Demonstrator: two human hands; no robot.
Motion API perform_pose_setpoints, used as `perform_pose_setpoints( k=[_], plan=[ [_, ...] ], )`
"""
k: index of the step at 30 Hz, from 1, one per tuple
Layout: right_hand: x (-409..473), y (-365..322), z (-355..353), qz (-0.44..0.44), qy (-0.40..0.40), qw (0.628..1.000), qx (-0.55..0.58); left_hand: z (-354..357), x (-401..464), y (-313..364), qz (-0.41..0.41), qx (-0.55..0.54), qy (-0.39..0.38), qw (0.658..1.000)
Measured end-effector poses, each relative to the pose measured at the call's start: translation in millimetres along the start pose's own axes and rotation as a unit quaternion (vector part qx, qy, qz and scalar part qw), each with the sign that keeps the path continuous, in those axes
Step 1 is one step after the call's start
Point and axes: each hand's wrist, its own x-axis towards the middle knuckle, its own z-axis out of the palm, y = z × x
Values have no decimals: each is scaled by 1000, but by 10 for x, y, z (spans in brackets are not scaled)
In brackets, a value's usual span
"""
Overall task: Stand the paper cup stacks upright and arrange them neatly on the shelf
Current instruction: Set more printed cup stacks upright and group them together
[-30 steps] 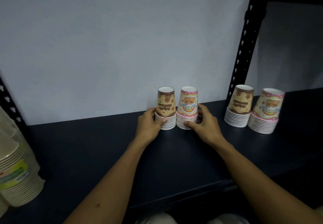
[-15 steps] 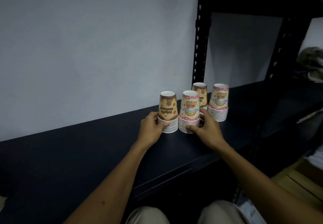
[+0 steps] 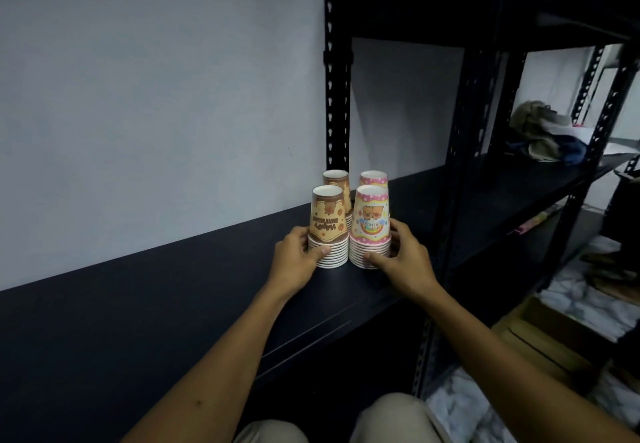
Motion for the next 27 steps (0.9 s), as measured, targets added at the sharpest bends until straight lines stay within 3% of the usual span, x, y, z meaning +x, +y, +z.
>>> perform_pose_setpoints(
  k=[27],
  plan=[
    [32,190,75,-29,35,998,-41,79,41,-18,10,3,-15,1000]
  ],
)
